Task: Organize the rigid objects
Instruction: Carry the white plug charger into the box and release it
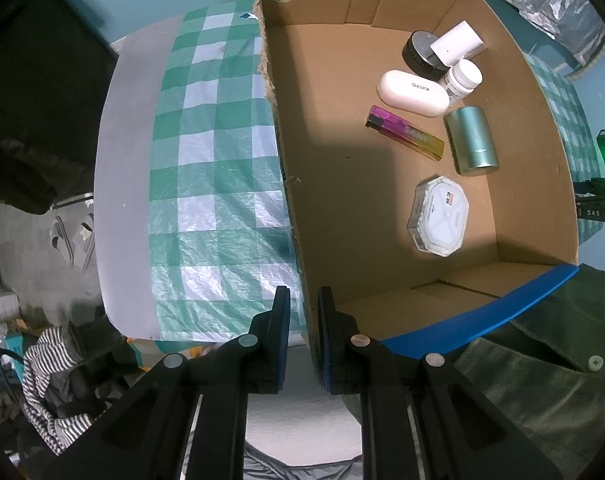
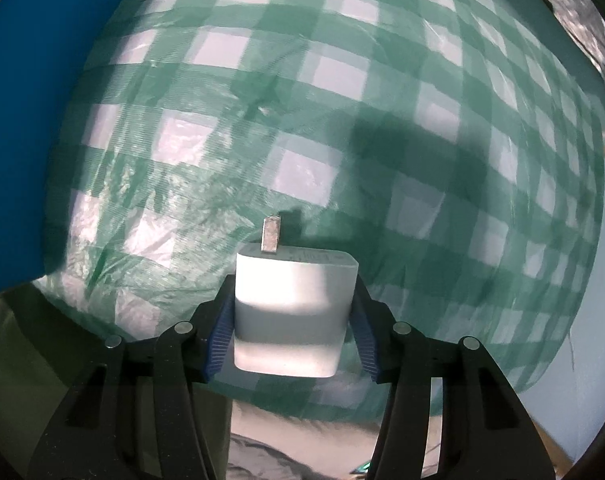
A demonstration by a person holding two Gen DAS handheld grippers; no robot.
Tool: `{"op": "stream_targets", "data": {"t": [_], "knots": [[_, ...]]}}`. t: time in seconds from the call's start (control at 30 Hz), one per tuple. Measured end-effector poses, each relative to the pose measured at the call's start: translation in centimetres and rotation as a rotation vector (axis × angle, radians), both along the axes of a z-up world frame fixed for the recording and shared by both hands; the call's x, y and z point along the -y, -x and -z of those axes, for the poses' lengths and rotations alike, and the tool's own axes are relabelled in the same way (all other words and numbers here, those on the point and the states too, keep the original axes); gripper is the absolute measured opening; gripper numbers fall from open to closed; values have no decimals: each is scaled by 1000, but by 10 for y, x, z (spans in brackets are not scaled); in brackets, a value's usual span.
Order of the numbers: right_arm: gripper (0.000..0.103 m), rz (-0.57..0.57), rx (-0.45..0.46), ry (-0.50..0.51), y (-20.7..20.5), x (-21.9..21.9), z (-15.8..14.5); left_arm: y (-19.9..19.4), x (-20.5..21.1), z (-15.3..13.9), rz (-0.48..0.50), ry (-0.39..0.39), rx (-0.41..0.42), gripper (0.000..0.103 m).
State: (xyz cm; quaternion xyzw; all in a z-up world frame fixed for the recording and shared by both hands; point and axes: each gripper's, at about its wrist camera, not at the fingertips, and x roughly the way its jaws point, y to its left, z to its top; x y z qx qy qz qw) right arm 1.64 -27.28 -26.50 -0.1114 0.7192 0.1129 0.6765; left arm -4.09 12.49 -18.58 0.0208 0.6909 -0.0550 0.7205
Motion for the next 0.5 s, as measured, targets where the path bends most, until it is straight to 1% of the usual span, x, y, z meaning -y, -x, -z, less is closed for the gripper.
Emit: {"op": "stream_targets", "data": {"t": [0.23,0.33,0.4,0.5], "knots": [[52,-66,20,-17,-16,-17,-16,0,0,1,-7,3,-1,13],[53,-89,28,-25,-21,-25,-26,0,0,1,-6,5,-1,13],[52,-116,32,-29,-33,-26,-34,0,2,1,-6,6,-1,13],[53,-142,42,-30,-36,-33,-45,-1,3,1,-10,9,3,13]]}}
